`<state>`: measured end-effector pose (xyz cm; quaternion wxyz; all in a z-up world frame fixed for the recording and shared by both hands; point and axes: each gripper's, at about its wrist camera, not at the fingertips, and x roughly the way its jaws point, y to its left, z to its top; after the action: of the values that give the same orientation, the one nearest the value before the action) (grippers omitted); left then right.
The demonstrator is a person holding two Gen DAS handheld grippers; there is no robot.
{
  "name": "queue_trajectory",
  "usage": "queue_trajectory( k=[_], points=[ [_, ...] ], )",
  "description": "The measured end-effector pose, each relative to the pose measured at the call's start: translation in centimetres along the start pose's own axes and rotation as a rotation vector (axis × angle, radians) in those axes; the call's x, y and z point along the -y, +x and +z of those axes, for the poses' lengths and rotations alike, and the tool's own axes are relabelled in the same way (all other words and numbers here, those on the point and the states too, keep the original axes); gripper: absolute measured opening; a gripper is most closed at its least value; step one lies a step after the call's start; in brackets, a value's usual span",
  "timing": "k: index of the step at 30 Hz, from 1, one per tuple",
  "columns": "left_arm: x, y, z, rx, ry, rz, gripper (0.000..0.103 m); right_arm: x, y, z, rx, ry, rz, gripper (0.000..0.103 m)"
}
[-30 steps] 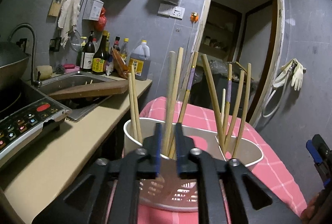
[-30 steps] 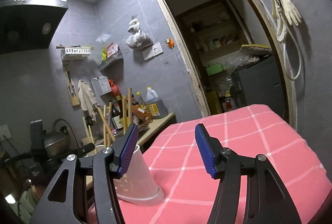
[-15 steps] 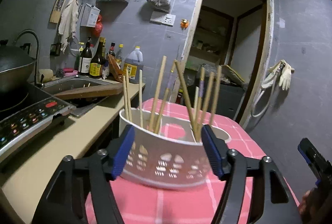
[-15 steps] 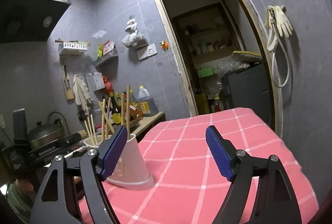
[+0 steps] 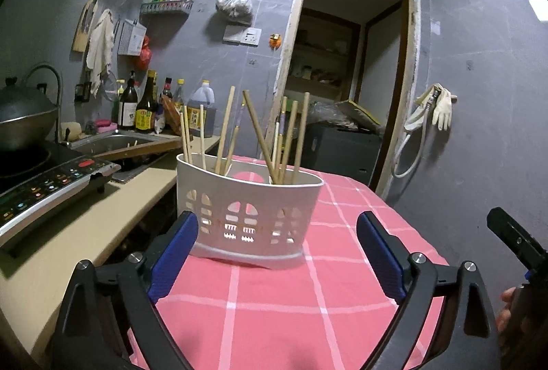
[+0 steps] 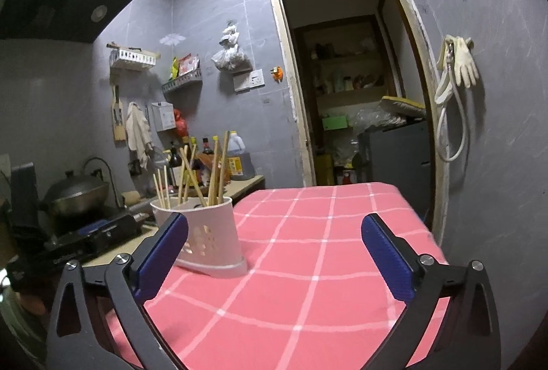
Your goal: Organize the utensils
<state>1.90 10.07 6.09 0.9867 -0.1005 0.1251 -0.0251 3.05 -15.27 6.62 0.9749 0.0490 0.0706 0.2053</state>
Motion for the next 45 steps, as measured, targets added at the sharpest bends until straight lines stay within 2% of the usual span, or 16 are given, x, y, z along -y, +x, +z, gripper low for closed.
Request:
queue_trajectory(
  k=[3,12,16,45],
  points=[
    [0.5,-0.9,-0.7,0.018,0.015,0.008,0.098,-0.2,-0.9,-0.6,0.004,-0.024,-0.035,0.103],
    [0.9,-1.8,-3.6,0.035,0.052,0.056,0.100,0.2,-2.4,-2.4,0.017,-0.067,-0.172,0.103],
    [0.8,-1.6,-4.3,0.029,0.051,0.079,0.100,0.7,-2.3,-3.0,0.003,-0.065,-0.203,0.103],
    [0.6,-1.6,-4.6,0.034,0.055,0.092,0.100,0.9,-2.3,-3.4,-0.010,-0.053,-0.214,0.103]
  ],
)
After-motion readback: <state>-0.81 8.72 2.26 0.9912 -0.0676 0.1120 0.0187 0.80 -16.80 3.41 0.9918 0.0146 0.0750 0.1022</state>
